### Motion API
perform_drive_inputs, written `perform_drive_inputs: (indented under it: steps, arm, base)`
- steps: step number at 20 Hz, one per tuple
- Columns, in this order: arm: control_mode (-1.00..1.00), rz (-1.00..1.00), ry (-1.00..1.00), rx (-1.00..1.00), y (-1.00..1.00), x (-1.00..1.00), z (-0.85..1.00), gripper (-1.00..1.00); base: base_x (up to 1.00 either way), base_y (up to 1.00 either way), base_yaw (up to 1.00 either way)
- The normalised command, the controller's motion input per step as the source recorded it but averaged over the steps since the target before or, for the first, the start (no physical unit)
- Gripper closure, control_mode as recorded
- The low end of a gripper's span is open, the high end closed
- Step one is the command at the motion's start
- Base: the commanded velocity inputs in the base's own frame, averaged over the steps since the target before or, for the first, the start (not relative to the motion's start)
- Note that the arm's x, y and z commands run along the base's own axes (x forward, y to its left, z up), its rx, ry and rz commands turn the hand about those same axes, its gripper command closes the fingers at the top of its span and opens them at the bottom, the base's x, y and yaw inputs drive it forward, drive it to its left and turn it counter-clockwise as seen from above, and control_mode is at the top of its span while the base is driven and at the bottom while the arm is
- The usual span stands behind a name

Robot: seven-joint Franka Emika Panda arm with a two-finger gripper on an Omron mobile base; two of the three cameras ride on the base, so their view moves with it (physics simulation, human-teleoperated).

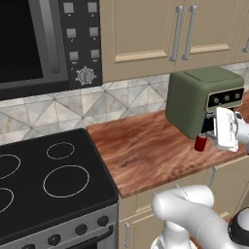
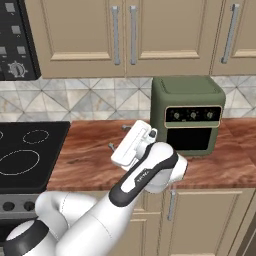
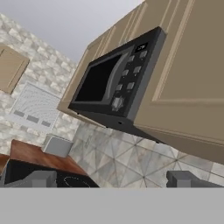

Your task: Move the drinks to the dining counter.

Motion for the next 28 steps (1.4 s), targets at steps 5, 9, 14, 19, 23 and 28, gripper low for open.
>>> perform_drive_inputs:
  steps: [5, 9, 14, 19, 23, 28]
  arm:
    - [-1.00, 0.00, 0.00, 0.00, 0.00, 0.03, 0.00, -1.00]
    - [-1.00, 0.00, 0.00, 0.00, -0.09, 0.01, 0.00, -1.00]
    - [-1.00, -0.17, 0.11, 0.00, -0.42, 0.00, -0.03, -1.00]
    - [-1.00, -0.29, 0.25, 0.00, -0.49, 0.09, -0.16, -1.00]
    - [-1.00, -0.29, 0.17, -0.04, -0.39, 0.08, -0.34, -1.00]
    - [-1.00, -0.22, 0.08, -0.06, -0.26, 0.15, -0.37, -1.00]
  base:
    - [0.08, 0.00, 0.00]
    - [0.00, 0.00, 0.00]
    - [0.00, 0.00, 0.00]
    - [0.00, 0.00, 0.00]
    - [0.00, 0.00, 0.00]
    - [0.00, 0.00, 0.00]
